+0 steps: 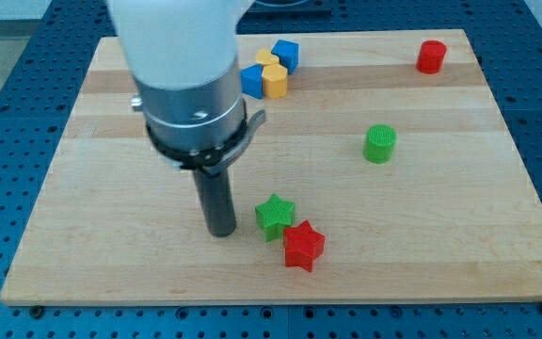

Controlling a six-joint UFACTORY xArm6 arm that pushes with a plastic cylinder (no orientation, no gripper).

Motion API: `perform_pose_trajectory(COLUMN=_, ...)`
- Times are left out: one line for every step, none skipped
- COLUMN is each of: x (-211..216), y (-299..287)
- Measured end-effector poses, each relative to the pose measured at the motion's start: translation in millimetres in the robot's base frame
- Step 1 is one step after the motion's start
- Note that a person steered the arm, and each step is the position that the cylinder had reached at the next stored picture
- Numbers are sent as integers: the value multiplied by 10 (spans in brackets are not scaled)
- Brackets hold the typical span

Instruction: Push the red star towards the green circle

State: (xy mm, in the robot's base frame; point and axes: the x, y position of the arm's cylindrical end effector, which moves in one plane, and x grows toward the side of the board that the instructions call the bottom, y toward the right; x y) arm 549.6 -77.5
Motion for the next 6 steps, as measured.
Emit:
perform_pose_trajectory(x=40, y=-6)
perform_pose_trajectory(x=556, y=259)
perform_pose_trajectory(x=494, y=795)
perform_pose_trajectory(x=-116, y=1075)
perform_pose_trajectory(x=-848, y=1143)
perform_pose_trajectory(x=-1551, y=1166)
